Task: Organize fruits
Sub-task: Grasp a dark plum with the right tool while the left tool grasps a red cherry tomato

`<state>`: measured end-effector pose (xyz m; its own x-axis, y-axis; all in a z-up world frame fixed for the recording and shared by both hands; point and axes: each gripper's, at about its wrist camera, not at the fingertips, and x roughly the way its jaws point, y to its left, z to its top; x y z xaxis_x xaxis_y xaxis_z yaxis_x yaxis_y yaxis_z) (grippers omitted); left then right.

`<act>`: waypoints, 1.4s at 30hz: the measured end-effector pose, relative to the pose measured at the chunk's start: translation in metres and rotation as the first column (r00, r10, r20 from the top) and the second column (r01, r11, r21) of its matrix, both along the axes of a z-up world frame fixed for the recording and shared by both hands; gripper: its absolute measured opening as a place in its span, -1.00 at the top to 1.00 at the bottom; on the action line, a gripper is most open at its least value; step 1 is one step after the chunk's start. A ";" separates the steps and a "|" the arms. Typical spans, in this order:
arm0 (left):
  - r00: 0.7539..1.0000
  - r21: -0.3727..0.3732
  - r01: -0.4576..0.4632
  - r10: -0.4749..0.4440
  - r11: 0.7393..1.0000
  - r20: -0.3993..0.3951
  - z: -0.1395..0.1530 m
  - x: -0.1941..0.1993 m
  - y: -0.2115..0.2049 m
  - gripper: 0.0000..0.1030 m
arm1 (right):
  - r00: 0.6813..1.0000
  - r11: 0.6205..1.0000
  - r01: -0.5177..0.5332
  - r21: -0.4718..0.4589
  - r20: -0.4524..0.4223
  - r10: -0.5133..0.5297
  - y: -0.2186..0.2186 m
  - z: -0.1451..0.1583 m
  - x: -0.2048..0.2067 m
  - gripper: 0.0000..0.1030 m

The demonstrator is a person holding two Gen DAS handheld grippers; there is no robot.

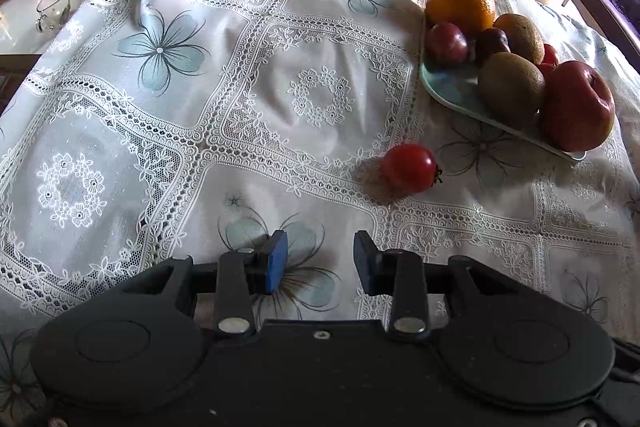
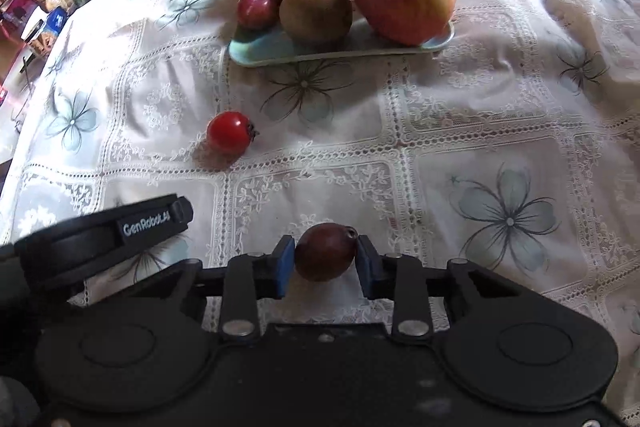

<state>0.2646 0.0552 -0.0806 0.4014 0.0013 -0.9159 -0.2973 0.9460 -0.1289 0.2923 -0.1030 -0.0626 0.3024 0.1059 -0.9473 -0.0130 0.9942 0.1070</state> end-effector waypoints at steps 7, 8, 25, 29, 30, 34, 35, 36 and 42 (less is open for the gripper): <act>1.000 0.005 0.005 -0.005 1.000 -0.003 0.000 0.001 -0.001 0.14 | 0.983 0.977 0.183 -0.108 0.023 -0.182 -0.031 0.008 0.026 0.35; 1.000 0.003 0.006 -0.006 1.000 -0.002 0.000 0.001 -0.001 0.14 | 0.980 0.973 0.198 -0.123 0.019 -0.197 -0.034 0.004 0.029 0.35; 0.999 -0.077 -0.019 0.016 0.997 -0.036 0.005 0.024 -0.009 0.14 | 0.970 0.969 0.245 -0.029 0.003 -0.245 -0.056 -0.024 0.033 0.35; 1.000 -0.054 -0.001 0.001 0.999 0.004 0.021 0.034 -0.022 0.13 | 0.964 0.964 0.266 -0.009 0.003 -0.266 -0.062 -0.025 0.031 0.35; 1.000 -0.039 0.018 -0.017 0.999 0.015 0.024 0.038 -0.027 0.13 | 0.963 0.963 0.270 -0.004 0.002 -0.270 -0.063 -0.025 0.031 0.35; 0.998 -0.024 0.033 -0.032 0.999 0.045 0.023 0.053 -0.037 0.13 | 0.961 0.961 0.276 0.005 0.003 -0.276 -0.064 -0.024 0.030 0.35; 0.998 -0.024 0.036 -0.035 0.999 0.049 0.021 0.056 -0.039 0.13 | 0.961 0.961 0.276 0.006 0.004 -0.276 -0.063 -0.024 0.031 0.35; 0.998 -0.022 0.043 -0.042 0.999 0.049 0.018 0.058 -0.040 0.13 | 0.961 0.961 0.276 0.007 0.004 -0.276 -0.062 -0.023 0.029 0.35; 0.999 0.038 0.047 -0.047 0.998 0.014 -0.001 0.070 -0.044 0.13 | 0.960 0.960 0.280 0.019 0.004 -0.280 -0.065 -0.023 0.028 0.35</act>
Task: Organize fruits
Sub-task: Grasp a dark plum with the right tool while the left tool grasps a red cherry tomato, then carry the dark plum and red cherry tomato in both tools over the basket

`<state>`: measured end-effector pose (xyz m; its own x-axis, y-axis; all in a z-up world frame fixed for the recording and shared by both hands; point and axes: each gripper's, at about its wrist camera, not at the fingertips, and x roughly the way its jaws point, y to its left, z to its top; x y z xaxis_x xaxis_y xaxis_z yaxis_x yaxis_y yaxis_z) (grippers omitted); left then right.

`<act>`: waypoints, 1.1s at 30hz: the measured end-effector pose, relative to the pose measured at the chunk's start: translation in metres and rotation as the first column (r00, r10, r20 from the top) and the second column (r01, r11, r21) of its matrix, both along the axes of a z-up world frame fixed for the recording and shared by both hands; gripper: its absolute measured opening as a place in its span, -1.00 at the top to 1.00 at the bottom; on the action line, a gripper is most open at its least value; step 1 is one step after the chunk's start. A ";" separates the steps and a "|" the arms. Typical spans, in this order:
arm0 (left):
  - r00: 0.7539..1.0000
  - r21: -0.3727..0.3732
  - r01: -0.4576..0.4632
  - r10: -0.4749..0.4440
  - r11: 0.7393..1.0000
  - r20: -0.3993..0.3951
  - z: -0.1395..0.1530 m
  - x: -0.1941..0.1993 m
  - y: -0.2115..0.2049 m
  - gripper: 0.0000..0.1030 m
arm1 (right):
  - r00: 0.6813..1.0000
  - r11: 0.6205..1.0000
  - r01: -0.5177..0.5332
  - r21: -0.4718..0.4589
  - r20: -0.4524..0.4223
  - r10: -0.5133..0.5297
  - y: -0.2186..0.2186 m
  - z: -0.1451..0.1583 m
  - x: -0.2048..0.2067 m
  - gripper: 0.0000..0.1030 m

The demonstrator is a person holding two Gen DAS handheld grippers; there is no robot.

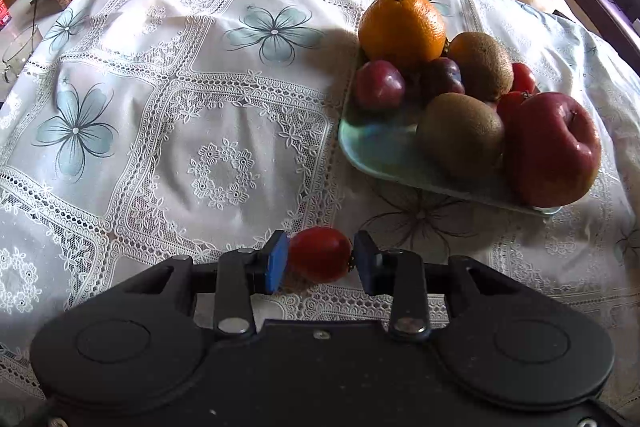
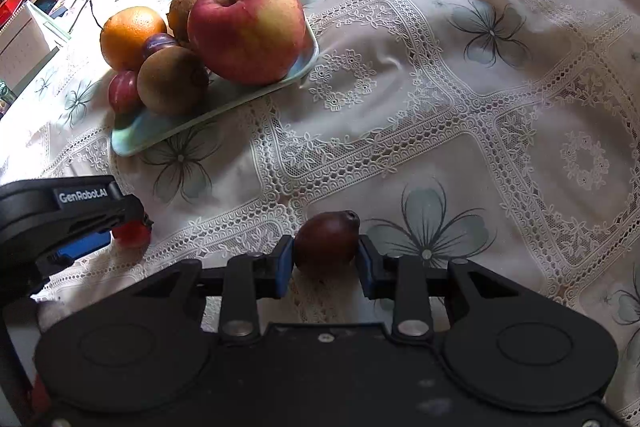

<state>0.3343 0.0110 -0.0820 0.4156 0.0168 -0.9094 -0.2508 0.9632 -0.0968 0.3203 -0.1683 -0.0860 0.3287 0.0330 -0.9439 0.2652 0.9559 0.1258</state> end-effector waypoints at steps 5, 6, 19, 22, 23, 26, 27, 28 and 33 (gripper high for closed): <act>1.000 -0.053 -0.013 0.012 0.999 -0.011 -0.012 0.000 0.004 0.02 | 1.000 1.000 -0.005 -0.010 0.001 0.005 0.002 0.000 0.000 0.35; 1.000 -0.059 -0.013 0.012 0.998 -0.012 -0.014 0.000 0.003 0.02 | 1.000 1.000 -0.006 -0.012 0.002 0.006 0.003 0.000 0.000 0.35; 1.000 0.032 0.014 -0.013 0.999 -0.016 -0.002 -0.015 -0.013 0.15 | 1.000 1.000 0.006 -0.003 0.022 -0.006 -0.001 0.009 -0.005 0.35; 1.000 0.038 0.016 -0.015 0.999 -0.020 0.020 -0.025 -0.012 0.15 | 1.000 1.000 -0.012 -0.007 0.024 0.012 0.001 0.022 -0.011 0.34; 1.000 0.050 0.022 -0.022 0.998 -0.011 0.029 -0.031 -0.013 0.15 | 0.999 1.000 -0.022 -0.003 0.030 0.022 0.003 0.029 -0.014 0.35; 0.999 0.103 0.038 -0.042 0.994 0.035 0.061 -0.057 -0.014 0.15 | 0.995 0.998 -0.064 0.002 0.073 0.064 0.006 0.059 -0.031 0.34; 0.997 0.105 0.046 -0.052 0.993 0.053 0.072 -0.067 -0.014 0.15 | 0.993 0.997 -0.079 0.000 0.092 0.078 0.007 0.070 -0.039 0.34; 0.996 0.100 0.056 -0.063 0.993 0.068 0.085 -0.069 -0.015 0.15 | 0.989 0.995 -0.096 -0.004 0.114 0.096 0.008 0.081 -0.048 0.34; 0.986 0.088 0.107 -0.117 0.990 0.119 0.117 -0.125 -0.014 0.15 | 0.960 0.983 -0.181 -0.001 0.215 0.177 0.007 0.127 -0.103 0.34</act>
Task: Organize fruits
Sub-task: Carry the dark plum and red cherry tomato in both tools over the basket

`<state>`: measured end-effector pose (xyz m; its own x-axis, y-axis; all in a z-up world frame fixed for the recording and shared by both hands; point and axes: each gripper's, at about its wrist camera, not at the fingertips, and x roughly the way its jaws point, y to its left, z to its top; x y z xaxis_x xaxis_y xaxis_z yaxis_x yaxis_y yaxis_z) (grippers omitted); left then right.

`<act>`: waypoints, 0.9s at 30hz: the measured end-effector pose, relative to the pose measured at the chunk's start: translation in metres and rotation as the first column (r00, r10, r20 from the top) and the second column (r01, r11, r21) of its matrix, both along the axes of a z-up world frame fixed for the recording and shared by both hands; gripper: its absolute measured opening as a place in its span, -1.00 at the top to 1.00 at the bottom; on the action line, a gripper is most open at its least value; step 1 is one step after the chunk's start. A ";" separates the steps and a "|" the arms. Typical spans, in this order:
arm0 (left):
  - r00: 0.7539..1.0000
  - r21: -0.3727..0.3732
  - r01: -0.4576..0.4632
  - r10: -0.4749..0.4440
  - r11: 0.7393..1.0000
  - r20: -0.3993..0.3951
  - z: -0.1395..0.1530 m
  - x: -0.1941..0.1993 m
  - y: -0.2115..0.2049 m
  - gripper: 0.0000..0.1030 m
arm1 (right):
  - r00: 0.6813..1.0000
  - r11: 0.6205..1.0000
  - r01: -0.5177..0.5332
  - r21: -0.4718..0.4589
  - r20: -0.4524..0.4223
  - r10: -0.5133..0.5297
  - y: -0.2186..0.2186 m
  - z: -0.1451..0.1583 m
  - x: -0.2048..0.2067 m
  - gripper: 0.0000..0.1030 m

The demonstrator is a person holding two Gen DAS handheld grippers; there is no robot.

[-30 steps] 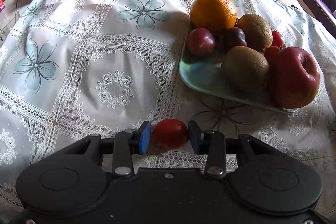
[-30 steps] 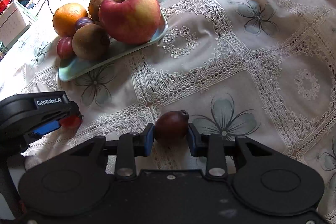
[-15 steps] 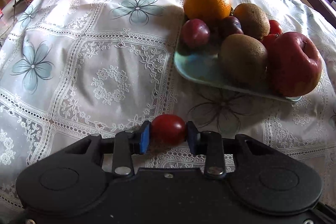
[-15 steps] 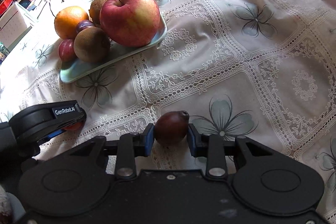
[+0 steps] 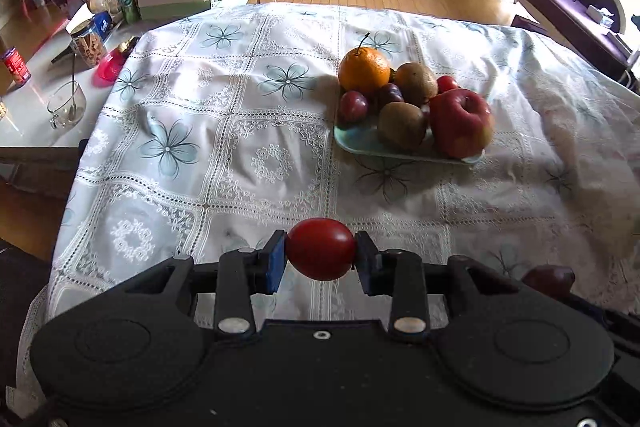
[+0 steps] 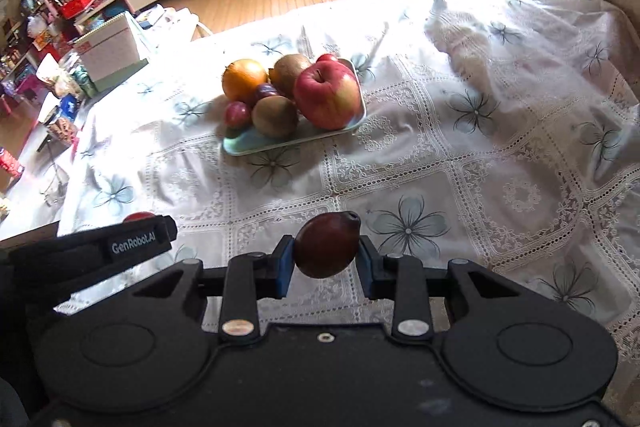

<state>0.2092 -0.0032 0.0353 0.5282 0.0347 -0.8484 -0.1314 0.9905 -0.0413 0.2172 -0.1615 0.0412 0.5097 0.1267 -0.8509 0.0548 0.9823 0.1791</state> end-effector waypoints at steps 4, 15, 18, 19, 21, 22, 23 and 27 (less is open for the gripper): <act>0.998 -0.036 0.040 -0.038 0.999 0.053 0.011 -0.042 0.004 0.15 | 0.996 0.998 -0.059 0.017 0.065 0.057 -0.008 0.021 -0.049 0.34; 0.999 -0.065 0.043 -0.042 0.997 0.021 -0.002 -0.126 0.010 0.14 | 0.983 0.983 -0.180 0.040 0.032 0.179 -0.020 0.012 -0.131 0.34; 0.999 -0.060 0.044 -0.044 0.997 0.003 -0.010 -0.138 0.007 0.14 | 0.981 0.981 -0.191 0.035 0.021 0.191 -0.018 0.005 -0.140 0.34; 0.999 -0.052 0.043 -0.043 0.998 0.000 -0.012 -0.141 0.006 0.14 | 0.980 0.980 -0.197 0.037 0.012 0.197 -0.017 0.003 -0.142 0.34; 0.999 -0.036 0.036 -0.036 0.999 -0.005 -0.017 -0.148 0.005 0.14 | 0.977 0.976 -0.211 0.043 -0.004 0.212 -0.015 -0.002 -0.144 0.34; 0.999 -0.032 0.034 -0.034 0.999 -0.006 -0.019 -0.151 0.005 0.14 | 0.977 0.976 -0.212 0.042 -0.009 0.212 -0.014 -0.003 -0.145 0.34; 0.999 -0.027 0.034 -0.035 0.999 -0.008 -0.021 -0.153 0.005 0.14 | 0.977 0.977 -0.211 0.036 -0.007 0.211 -0.013 -0.004 -0.148 0.34; 0.999 0.003 0.034 -0.034 0.999 -0.014 -0.029 -0.156 0.001 0.14 | 0.979 0.979 -0.202 -0.018 0.015 0.203 -0.008 -0.004 -0.153 0.33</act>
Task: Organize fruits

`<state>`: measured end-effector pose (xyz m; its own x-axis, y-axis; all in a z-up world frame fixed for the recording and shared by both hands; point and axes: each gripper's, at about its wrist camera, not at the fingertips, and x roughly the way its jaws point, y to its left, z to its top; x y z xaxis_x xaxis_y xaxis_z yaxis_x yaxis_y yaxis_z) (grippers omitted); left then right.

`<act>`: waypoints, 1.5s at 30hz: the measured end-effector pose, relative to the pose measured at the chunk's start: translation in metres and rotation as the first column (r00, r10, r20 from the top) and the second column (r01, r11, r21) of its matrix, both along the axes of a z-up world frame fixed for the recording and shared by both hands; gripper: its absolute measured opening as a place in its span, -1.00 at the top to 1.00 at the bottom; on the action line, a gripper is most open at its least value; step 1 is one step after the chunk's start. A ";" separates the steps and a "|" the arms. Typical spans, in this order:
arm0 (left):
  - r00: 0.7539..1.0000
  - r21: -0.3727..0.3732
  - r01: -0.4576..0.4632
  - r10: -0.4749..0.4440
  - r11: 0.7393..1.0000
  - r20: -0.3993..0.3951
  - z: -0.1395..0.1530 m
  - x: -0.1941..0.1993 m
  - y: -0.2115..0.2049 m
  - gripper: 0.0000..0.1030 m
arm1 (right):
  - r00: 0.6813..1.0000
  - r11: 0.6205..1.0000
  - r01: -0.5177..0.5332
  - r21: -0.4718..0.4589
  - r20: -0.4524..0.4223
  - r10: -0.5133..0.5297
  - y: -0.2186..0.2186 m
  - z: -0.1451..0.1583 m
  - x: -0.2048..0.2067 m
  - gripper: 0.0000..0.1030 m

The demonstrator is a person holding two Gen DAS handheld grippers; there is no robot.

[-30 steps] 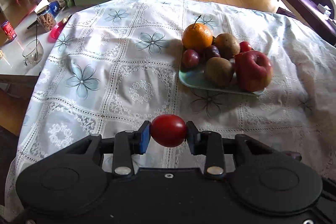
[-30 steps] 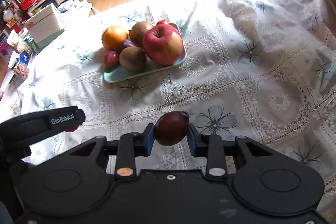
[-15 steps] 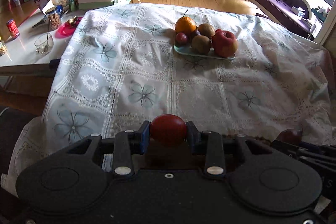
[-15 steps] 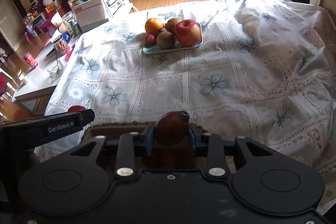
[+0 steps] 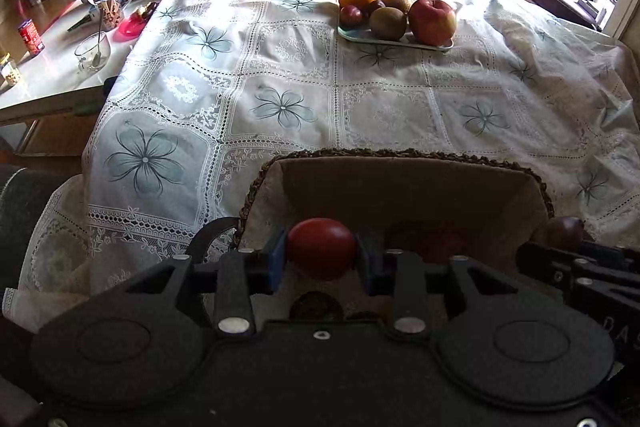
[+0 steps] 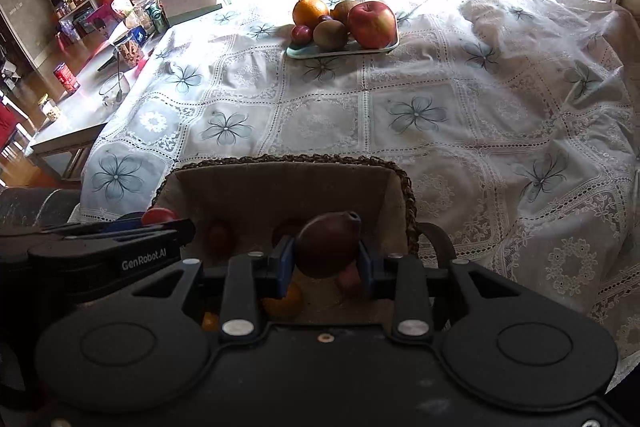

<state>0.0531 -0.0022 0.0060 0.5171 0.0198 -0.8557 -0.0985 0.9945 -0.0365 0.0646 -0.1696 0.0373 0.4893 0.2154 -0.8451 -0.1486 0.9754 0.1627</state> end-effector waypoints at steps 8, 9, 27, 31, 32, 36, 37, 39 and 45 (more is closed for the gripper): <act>0.999 0.041 -0.006 0.004 0.999 0.035 -0.006 -0.010 -0.004 0.13 | 1.000 1.000 -0.002 -0.031 0.011 0.002 0.005 -0.006 -0.005 0.30; 0.999 0.037 -0.006 0.005 0.999 0.035 -0.006 -0.011 -0.004 0.13 | 1.000 0.999 -0.003 -0.038 0.018 0.003 0.005 -0.005 -0.006 0.30; 0.999 -0.003 -0.036 0.036 0.999 0.041 -0.002 -0.024 0.007 0.13 | 1.000 0.997 -0.027 -0.071 0.005 0.028 0.010 -0.008 -0.013 0.30; 0.998 -0.007 -0.041 0.041 0.999 0.043 0.000 -0.027 0.010 0.13 | 0.999 0.996 -0.033 -0.080 -0.001 0.033 0.010 -0.008 -0.016 0.30; 0.998 -0.007 -0.041 0.042 0.999 0.043 0.000 -0.028 0.011 0.13 | 0.999 0.996 -0.034 -0.082 -0.002 0.034 0.010 -0.008 -0.017 0.30; 0.998 -0.008 -0.046 0.046 0.999 0.042 0.001 -0.031 0.014 0.13 | 0.999 0.995 -0.045 -0.085 -0.013 0.044 0.010 -0.010 -0.022 0.30; 0.998 -0.011 -0.045 0.045 0.999 0.040 0.002 -0.032 0.015 0.13 | 0.999 0.995 -0.049 -0.085 -0.018 0.048 0.010 -0.011 -0.023 0.30; 0.998 -0.013 -0.044 0.044 0.999 0.036 0.002 -0.033 0.016 0.13 | 0.998 0.995 -0.055 -0.086 -0.028 0.053 0.011 -0.012 -0.024 0.30; 0.999 -0.007 -0.032 0.032 0.999 0.036 0.001 -0.038 0.015 0.13 | 0.998 0.993 -0.049 -0.106 -0.055 0.044 0.012 -0.016 -0.026 0.30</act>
<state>0.0156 0.0131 0.0072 0.5468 0.0311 -0.8367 -0.1288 0.9905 -0.0474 0.0390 -0.1581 0.0212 0.4354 0.1434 -0.8888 -0.1882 0.9799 0.0659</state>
